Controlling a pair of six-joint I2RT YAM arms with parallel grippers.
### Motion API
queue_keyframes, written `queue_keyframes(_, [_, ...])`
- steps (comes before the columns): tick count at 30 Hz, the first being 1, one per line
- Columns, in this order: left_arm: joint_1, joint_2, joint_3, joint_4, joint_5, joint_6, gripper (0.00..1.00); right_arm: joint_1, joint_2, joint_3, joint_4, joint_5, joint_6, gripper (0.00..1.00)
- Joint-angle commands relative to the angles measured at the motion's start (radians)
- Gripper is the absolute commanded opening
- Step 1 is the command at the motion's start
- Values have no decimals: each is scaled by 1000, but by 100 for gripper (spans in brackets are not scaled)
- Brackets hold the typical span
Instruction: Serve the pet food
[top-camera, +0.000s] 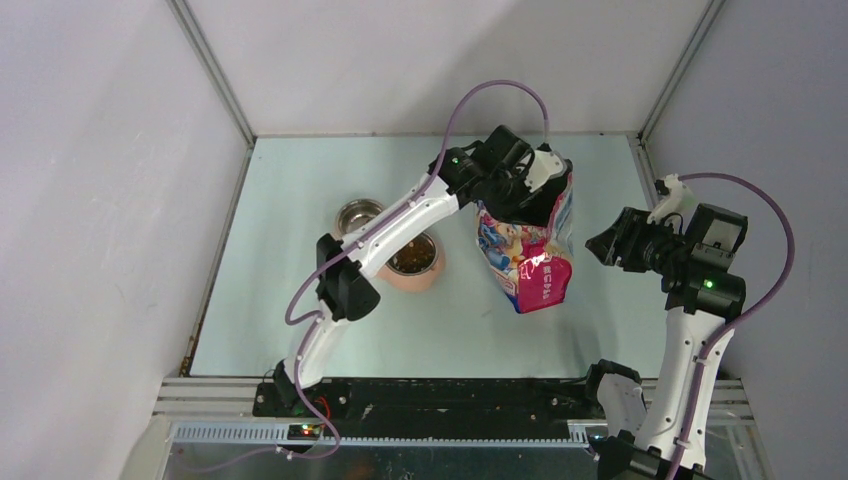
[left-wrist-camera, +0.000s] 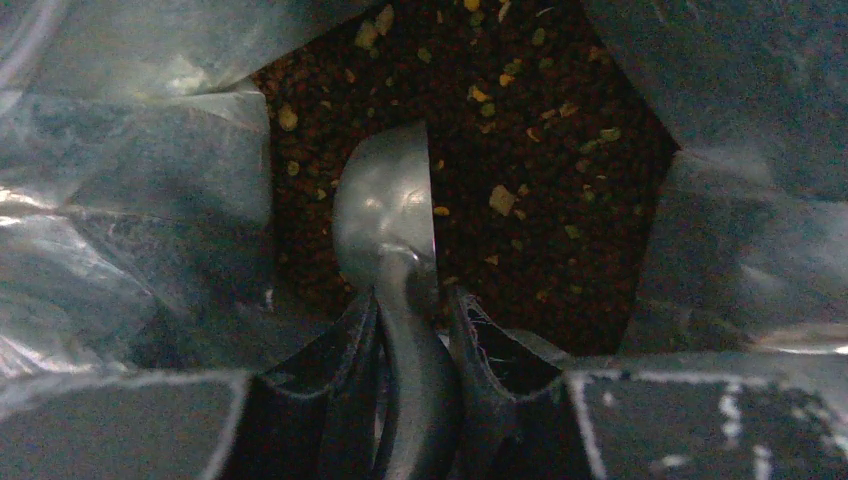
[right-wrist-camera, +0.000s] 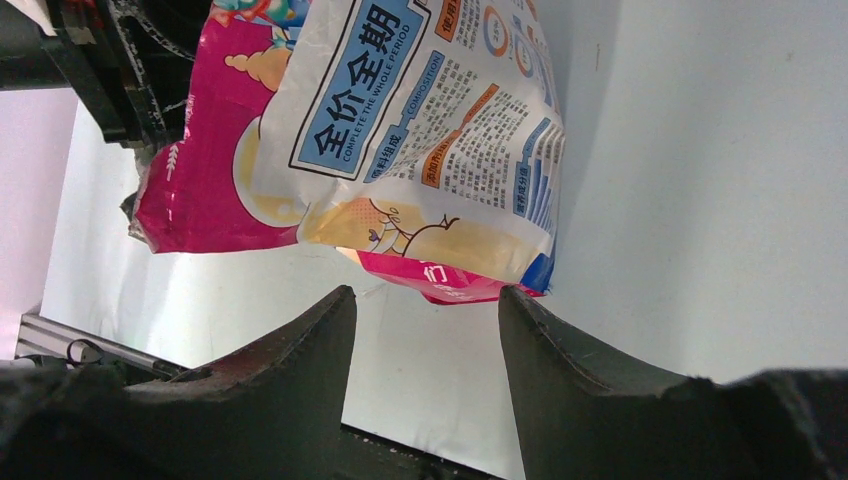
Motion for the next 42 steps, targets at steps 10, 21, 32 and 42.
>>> queue_keyframes(10, [0,-196,-86,-25,383,-214,0,8,-44,4,-58,4,-33,58])
queue_keyframes(21, [96,-213,-122,31,527,-336,0,17,-53,7,-63,14,-59,58])
queue_keyframes(32, [179,-238,-133,96,544,-413,0,20,-35,24,-71,25,-68,58])
queue_keyframes(42, [270,-246,-170,206,619,-553,0,20,-30,43,-86,41,-76,58])
